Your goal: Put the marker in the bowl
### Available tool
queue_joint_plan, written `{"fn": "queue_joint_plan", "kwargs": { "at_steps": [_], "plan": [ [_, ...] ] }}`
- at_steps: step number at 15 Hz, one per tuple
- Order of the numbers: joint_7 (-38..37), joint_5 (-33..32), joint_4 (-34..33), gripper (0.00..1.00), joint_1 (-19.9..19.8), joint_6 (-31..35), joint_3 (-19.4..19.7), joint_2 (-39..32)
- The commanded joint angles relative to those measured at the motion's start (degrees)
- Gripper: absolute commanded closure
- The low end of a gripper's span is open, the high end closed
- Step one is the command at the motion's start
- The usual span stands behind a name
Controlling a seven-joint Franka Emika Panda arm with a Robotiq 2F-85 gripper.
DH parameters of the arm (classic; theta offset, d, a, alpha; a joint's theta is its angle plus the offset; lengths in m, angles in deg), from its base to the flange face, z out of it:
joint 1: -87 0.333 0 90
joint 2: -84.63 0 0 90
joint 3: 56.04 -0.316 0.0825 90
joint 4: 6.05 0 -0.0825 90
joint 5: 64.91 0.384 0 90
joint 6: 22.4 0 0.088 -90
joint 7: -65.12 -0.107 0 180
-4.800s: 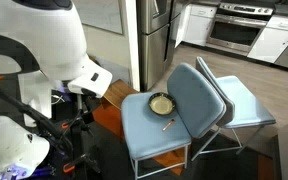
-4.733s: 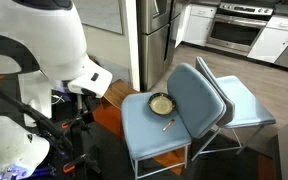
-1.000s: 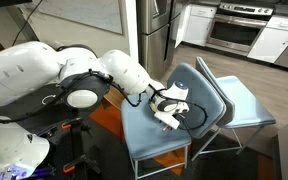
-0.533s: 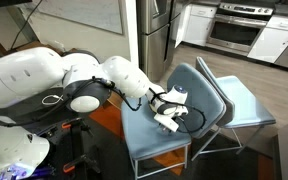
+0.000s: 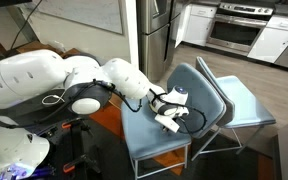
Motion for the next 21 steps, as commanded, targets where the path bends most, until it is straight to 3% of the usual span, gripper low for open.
{"fn": "queue_joint_plan", "kwargs": {
  "at_steps": [1, 9, 14, 17, 21],
  "plan": [
    [-1.4, -0.4, -1.2, 0.99, 0.8, -0.6, 1.0, -0.6],
    [-6.5, -0.1, 5.1, 0.97, 0.5, 0.1, 4.2, 7.1],
    [-5.0, -0.5, 12.5, 0.97, 2.0, 0.6, 2.7, 14.6],
    [-4.3, -1.4, 16.3, 0.97, 3.3, 0.3, -0.4, 17.4],
    [-4.9, -1.7, 18.0, 0.97, 6.4, 1.7, -2.6, 17.1]
  ]
}}
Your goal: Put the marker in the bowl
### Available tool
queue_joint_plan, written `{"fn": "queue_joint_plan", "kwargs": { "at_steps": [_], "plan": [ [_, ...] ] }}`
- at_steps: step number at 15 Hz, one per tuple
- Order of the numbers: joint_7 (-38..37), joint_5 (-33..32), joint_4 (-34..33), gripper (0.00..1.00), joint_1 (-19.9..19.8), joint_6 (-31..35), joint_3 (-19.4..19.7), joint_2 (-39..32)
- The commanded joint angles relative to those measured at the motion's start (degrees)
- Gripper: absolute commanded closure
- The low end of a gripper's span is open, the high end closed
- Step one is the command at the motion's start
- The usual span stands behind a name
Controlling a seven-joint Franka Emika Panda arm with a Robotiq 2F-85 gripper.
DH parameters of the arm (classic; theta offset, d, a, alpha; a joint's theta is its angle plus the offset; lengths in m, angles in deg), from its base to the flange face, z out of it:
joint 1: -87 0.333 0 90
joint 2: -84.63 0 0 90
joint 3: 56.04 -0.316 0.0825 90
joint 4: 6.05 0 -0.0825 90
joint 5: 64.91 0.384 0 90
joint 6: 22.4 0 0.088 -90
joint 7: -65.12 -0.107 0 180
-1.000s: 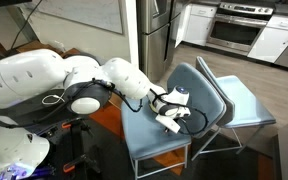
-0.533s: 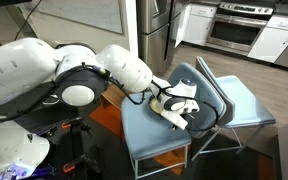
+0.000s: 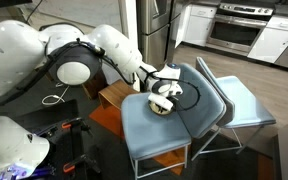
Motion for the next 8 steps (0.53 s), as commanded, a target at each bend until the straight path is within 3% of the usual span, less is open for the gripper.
{"fn": "queue_joint_plan", "kwargs": {
  "at_steps": [1, 7, 8],
  "plan": [
    [-0.6, -1.4, 2.9, 0.97, 1.6, 1.6, -0.9, 1.3],
    [-1.7, -2.1, 1.9, 0.97, 3.9, 4.3, -0.6, 0.8],
    [-1.9, -2.4, 2.1, 0.63, 4.0, 4.8, -0.3, 0.9]
  ]
}}
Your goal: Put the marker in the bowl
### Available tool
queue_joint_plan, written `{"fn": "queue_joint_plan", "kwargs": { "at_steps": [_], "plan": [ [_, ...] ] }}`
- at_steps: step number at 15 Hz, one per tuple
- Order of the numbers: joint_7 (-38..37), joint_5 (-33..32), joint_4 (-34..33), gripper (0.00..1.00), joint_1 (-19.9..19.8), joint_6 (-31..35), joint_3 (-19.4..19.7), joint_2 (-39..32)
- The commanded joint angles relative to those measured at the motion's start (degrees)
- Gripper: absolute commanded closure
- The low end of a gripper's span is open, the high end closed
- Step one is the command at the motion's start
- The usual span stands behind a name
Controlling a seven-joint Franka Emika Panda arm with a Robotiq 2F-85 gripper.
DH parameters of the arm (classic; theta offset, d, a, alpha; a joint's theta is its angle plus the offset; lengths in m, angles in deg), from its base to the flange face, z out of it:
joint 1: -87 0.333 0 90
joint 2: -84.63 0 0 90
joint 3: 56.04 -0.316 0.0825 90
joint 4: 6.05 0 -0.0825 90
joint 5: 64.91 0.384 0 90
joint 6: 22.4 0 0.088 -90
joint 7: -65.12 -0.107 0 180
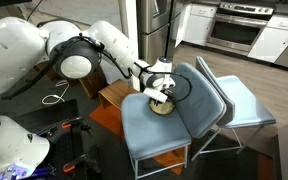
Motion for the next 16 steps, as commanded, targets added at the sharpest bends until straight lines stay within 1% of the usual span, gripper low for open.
{"fn": "queue_joint_plan", "kwargs": {
  "at_steps": [1, 2, 3, 4, 5, 6, 7, 8, 9, 10, 11, 12, 13, 14, 16],
  "plan": [
    [-1.8, -1.7, 1.1, 0.62, 0.1, 2.1, 0.8, 0.9],
    [-1.9, -1.6, 1.7, 0.57, -0.1, 2.6, 0.8, 1.4],
    [-2.2, -1.5, 2.4, 0.49, -0.3, 2.9, 1.1, 1.9],
    [-1.6, -1.1, 3.7, 0.42, -1.2, 3.1, 0.8, 2.9],
    [-1.2, -0.8, 4.7, 0.33, -1.9, 3.4, 0.4, 3.8],
    [-0.7, -0.5, 6.6, 0.27, -3.0, 4.1, 0.1, 5.2],
    [-0.2, 0.4, 9.0, 0.18, -4.4, 3.8, -0.8, 7.3],
    [-0.3, 0.7, 10.9, 0.12, -5.2, 3.9, -0.8, 8.8],
    [0.0, 1.3, 13.8, 0.03, -6.4, 3.2, -1.4, 11.4],
    [0.7, 1.9, 16.6, 0.0, -7.7, 3.1, -2.1, 13.5],
    [0.9, 2.5, 19.3, 0.0, -8.8, 3.3, -2.5, 15.6],
    [2.9, 4.1, 22.6, 0.0, -10.9, 2.6, -4.5, 18.1],
    [3.8, 5.1, 25.5, 0.0, -12.1, 3.4, -5.3, 20.2],
    [6.0, 7.0, 29.3, 0.0, -14.0, 4.3, -7.2, 23.0],
    [9.5, 10.3, 35.8, 0.0, -16.5, 7.2, -9.4, 27.6]
  ]
}}
